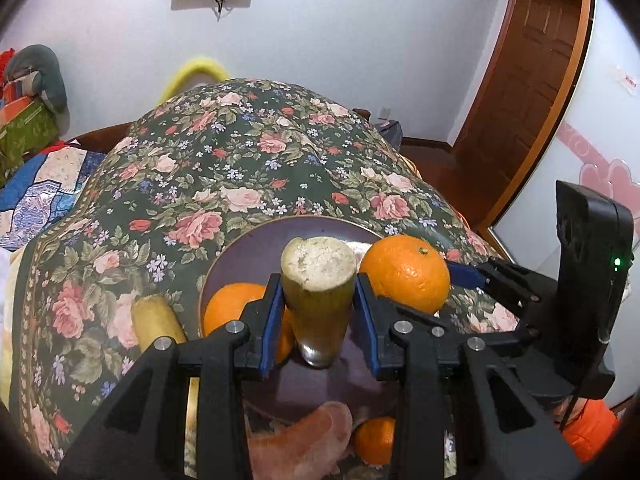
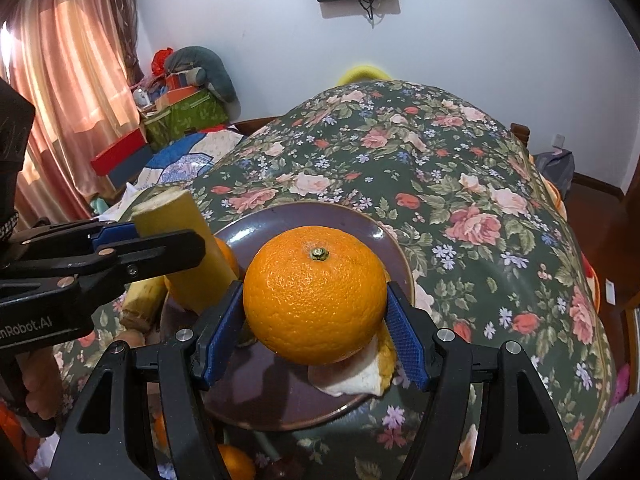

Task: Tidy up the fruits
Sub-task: 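Carry the orange and yellow-green cylinder over the purple plate with both tools, then set the orange and cylinder on the plate and open both tools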

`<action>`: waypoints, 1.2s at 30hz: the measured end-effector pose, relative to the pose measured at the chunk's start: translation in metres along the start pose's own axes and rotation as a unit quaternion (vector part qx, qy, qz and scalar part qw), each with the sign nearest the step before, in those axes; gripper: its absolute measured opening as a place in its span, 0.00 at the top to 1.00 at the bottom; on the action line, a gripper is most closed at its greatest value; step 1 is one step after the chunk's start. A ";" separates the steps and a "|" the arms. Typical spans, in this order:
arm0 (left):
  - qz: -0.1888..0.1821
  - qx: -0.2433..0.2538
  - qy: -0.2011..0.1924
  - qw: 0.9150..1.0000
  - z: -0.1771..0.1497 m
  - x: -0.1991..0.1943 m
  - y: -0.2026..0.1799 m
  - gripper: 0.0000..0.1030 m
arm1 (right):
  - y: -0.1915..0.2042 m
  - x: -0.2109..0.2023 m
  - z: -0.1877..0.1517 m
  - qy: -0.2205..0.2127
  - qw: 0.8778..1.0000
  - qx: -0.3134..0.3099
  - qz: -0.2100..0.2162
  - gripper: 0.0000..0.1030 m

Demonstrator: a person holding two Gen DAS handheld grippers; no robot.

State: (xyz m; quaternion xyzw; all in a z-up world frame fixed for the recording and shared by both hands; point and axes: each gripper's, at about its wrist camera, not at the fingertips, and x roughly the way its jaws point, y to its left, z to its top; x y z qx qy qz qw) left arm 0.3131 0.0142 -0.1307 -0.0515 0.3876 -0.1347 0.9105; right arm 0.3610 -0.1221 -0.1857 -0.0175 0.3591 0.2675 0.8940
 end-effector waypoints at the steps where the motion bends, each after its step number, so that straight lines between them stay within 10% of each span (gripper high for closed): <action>1: -0.001 -0.001 -0.001 1.000 0.001 0.001 0.001 0.67 | -0.001 0.001 0.001 0.000 1.000 0.001 0.001 0.37; 36: 0.051 0.010 -0.034 0.998 0.000 -0.056 -0.013 0.46 | 0.010 -0.051 -0.002 -0.026 0.999 -0.019 -0.016 0.34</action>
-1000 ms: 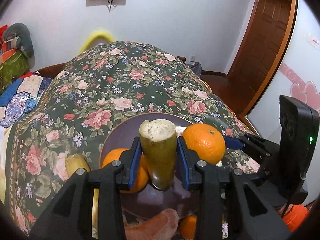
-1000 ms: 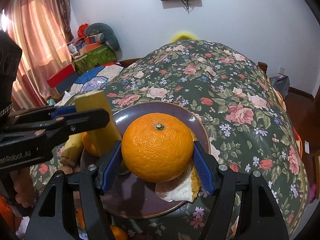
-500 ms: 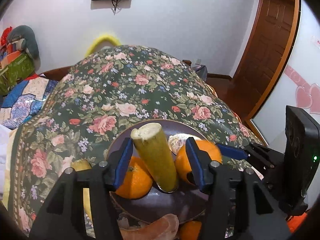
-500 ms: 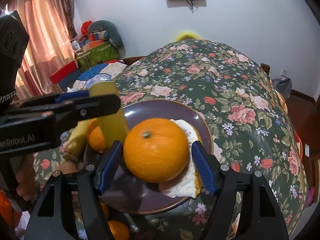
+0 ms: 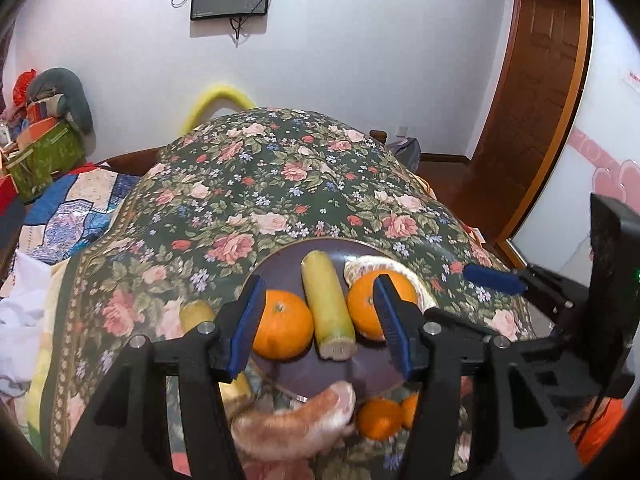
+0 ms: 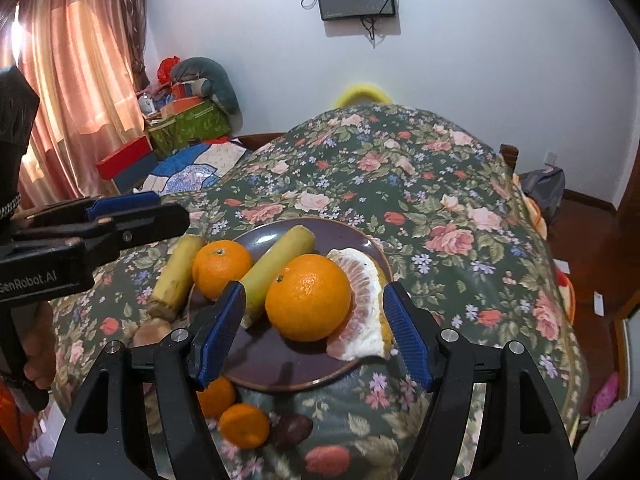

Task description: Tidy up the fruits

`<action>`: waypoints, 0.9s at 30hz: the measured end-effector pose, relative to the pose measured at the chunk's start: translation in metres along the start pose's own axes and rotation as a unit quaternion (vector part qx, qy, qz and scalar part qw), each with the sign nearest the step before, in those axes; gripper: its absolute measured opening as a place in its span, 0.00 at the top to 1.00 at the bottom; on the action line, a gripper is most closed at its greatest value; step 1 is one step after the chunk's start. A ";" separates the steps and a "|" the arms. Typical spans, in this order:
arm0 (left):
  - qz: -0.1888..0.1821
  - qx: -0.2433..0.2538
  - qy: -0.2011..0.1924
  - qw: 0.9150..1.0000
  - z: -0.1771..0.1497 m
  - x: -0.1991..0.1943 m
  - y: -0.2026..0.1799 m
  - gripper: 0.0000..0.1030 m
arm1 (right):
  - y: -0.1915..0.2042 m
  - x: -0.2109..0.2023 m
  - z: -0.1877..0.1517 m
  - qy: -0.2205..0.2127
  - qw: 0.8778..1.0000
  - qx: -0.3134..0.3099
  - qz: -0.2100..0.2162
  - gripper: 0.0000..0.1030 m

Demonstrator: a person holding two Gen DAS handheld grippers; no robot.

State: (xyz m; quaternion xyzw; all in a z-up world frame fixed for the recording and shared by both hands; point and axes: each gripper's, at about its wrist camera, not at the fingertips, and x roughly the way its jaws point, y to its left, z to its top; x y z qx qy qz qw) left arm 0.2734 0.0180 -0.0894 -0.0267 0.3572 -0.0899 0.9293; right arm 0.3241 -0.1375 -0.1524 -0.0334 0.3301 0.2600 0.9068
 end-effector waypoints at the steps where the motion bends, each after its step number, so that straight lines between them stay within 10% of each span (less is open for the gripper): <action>1: 0.001 0.000 0.000 1.000 -0.003 -0.006 0.000 0.46 | 0.002 -0.005 -0.001 -0.002 1.000 -0.002 -0.002 0.34; 27: 0.016 -0.011 0.078 0.997 -0.095 -0.036 0.010 0.46 | 0.032 -0.033 -0.051 0.030 0.999 -0.017 -0.030 0.34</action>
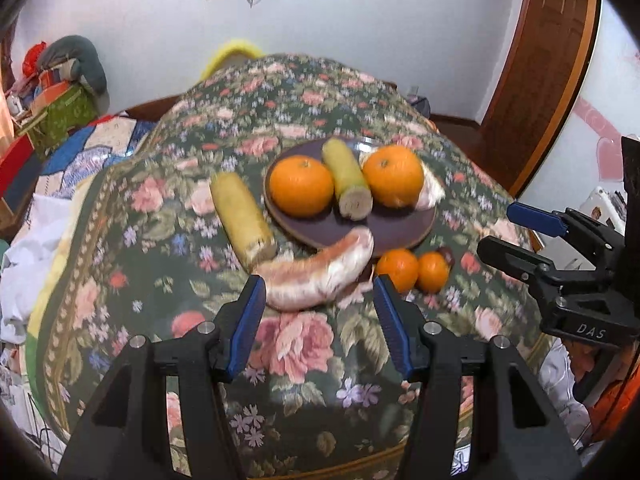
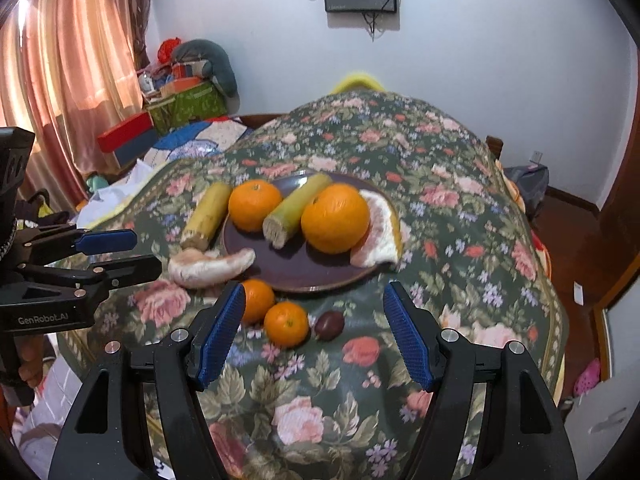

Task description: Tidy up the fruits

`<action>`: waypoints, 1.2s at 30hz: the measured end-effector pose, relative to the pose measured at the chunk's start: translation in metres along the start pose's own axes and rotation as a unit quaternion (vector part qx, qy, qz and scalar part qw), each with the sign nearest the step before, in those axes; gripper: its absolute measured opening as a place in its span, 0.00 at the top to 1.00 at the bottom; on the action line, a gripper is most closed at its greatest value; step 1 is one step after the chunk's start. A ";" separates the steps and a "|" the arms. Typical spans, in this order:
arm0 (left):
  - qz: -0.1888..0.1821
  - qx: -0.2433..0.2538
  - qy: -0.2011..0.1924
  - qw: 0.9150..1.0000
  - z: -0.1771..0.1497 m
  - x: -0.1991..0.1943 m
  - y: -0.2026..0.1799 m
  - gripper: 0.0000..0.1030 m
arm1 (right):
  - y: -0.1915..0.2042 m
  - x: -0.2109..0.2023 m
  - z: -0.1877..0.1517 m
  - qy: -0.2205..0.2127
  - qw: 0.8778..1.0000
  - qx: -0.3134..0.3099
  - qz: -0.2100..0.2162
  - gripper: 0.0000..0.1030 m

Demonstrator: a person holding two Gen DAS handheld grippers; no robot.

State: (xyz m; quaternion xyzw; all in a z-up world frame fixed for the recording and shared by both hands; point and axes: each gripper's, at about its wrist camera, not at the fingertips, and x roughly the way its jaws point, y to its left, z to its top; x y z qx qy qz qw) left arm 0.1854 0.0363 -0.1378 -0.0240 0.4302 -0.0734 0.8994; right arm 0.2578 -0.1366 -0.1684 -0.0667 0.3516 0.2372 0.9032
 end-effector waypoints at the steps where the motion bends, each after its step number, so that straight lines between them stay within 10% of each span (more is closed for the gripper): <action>1: -0.001 0.000 0.005 1.000 -0.001 0.004 0.001 0.46 | 0.000 0.001 -0.003 0.004 1.000 0.000 0.001 0.34; 19: 0.035 0.001 0.040 0.999 -0.007 0.058 0.005 0.35 | -0.003 0.043 -0.029 0.069 0.997 0.010 0.020 0.34; 36: 0.036 -0.013 -0.005 0.999 0.011 0.059 0.012 0.40 | 0.004 0.044 -0.016 0.048 0.998 -0.008 0.049 0.66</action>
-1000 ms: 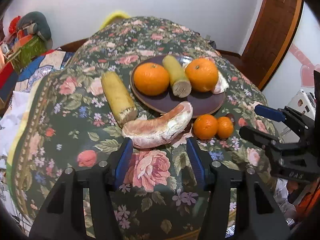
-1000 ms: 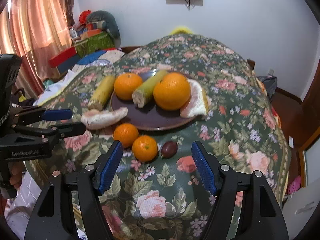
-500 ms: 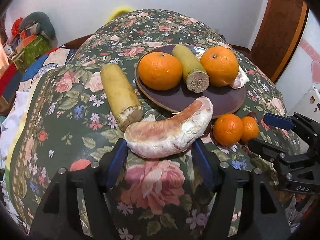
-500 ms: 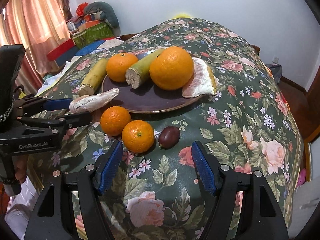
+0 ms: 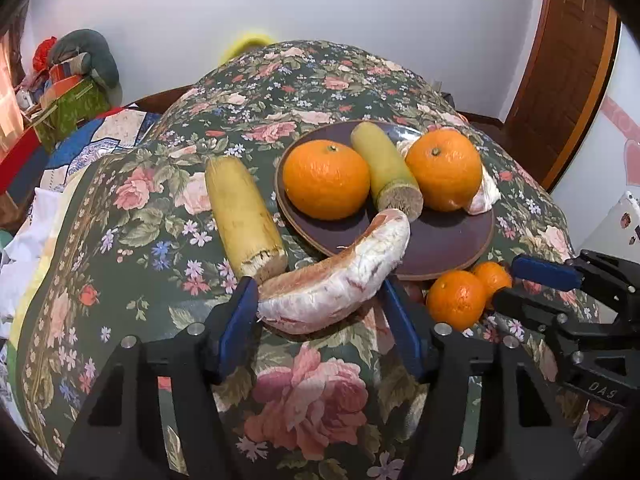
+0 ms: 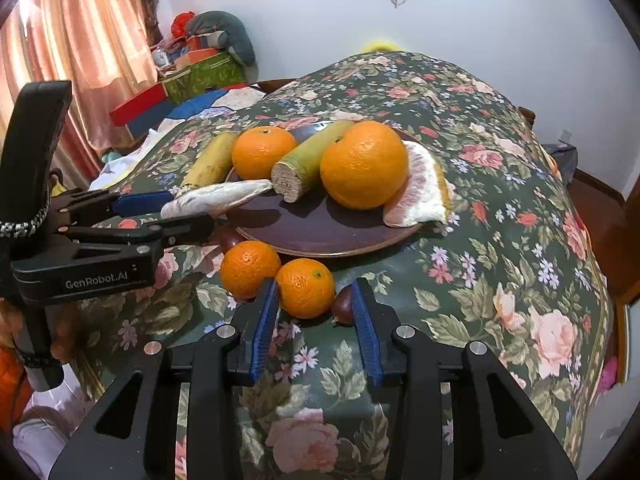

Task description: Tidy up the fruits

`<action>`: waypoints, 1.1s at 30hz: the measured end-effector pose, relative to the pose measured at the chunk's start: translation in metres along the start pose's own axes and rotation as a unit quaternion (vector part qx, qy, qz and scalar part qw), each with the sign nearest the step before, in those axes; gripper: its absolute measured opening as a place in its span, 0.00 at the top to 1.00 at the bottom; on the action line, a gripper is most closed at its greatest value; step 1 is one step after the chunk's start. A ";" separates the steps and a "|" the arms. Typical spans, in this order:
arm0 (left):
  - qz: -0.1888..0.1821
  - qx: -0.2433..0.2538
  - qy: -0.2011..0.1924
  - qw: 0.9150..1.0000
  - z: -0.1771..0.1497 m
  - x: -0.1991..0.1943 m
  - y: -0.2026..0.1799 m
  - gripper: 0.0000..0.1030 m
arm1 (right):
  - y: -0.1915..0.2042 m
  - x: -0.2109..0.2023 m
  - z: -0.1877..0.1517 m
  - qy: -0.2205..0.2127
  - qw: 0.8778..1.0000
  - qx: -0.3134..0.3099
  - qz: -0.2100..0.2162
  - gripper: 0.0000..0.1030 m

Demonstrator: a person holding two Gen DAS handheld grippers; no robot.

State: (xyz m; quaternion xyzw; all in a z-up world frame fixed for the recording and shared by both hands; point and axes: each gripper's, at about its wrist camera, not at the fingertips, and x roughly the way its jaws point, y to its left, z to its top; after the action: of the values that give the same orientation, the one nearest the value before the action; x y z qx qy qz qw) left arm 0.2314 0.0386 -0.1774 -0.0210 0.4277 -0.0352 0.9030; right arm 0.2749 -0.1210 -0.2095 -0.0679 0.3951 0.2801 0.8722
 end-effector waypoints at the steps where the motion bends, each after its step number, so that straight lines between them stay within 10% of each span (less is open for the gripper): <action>1: -0.004 -0.003 -0.001 1.000 0.001 0.000 0.002 0.40 | 0.000 0.001 0.001 0.001 1.000 -0.001 0.001 0.66; 33: -0.001 0.053 0.031 0.998 -0.063 -0.060 -0.013 0.44 | 0.011 -0.028 -0.018 0.013 1.000 -0.020 0.009 0.80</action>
State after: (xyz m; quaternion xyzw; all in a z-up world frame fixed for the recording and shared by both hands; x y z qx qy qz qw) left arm 0.1439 0.0304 -0.1704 0.0276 0.4529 -0.0594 0.8891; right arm 0.2429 -0.1299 -0.2003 -0.0849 0.4012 0.2948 0.8631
